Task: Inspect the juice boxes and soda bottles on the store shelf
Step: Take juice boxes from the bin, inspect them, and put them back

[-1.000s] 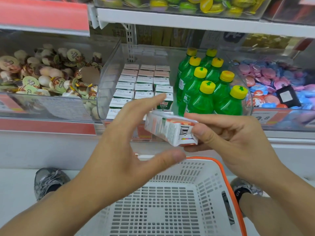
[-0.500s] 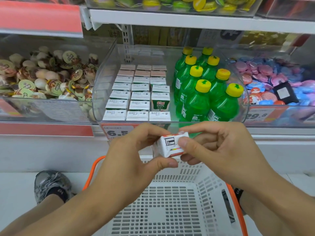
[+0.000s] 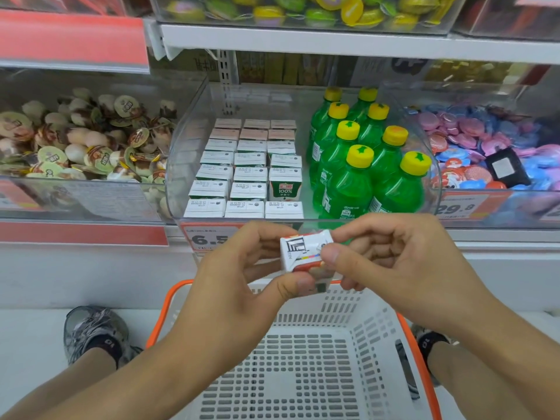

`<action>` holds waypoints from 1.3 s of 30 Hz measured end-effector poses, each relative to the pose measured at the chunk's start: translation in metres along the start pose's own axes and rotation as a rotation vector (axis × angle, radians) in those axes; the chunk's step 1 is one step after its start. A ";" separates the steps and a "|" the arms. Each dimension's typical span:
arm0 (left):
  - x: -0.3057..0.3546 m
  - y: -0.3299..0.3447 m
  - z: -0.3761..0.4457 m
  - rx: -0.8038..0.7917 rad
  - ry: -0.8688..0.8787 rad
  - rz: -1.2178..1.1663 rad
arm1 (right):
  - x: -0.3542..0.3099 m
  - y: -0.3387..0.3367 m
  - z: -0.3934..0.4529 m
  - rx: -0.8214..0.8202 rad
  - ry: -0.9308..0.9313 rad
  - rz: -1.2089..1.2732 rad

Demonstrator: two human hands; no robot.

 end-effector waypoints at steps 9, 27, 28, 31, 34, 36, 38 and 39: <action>-0.008 -0.005 0.006 0.174 -0.211 -0.442 | 0.016 0.014 0.001 -0.281 0.114 -0.097; -0.025 -0.018 0.052 0.041 0.372 1.058 | -0.096 0.006 0.086 0.061 -0.674 -0.930; -0.025 -0.017 0.053 0.049 0.393 1.067 | -0.094 0.012 0.093 -0.012 -0.659 -1.003; -0.025 -0.020 0.054 0.077 0.423 1.086 | -0.083 0.029 0.102 -0.192 -0.595 -1.143; -0.026 -0.020 0.054 0.081 0.421 1.090 | -0.069 0.041 0.108 -0.254 -0.529 -1.154; -0.026 -0.020 0.053 0.084 0.417 1.084 | -0.059 0.049 0.113 -0.284 -0.463 -1.115; -0.026 -0.020 0.054 0.089 0.421 1.086 | -0.044 0.059 0.115 -0.375 -0.370 -1.136; -0.026 -0.020 0.054 0.092 0.425 1.086 | -0.037 0.062 0.115 -0.429 -0.332 -1.162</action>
Point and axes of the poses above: each hand's wrist, its own z-axis towards the middle knuckle, its own y-axis out of the palm, x = y × z, the point moved 6 cm from there along z, towards the middle knuckle, and after that the axes turned 7 degrees about x, right-handed, at the moved point
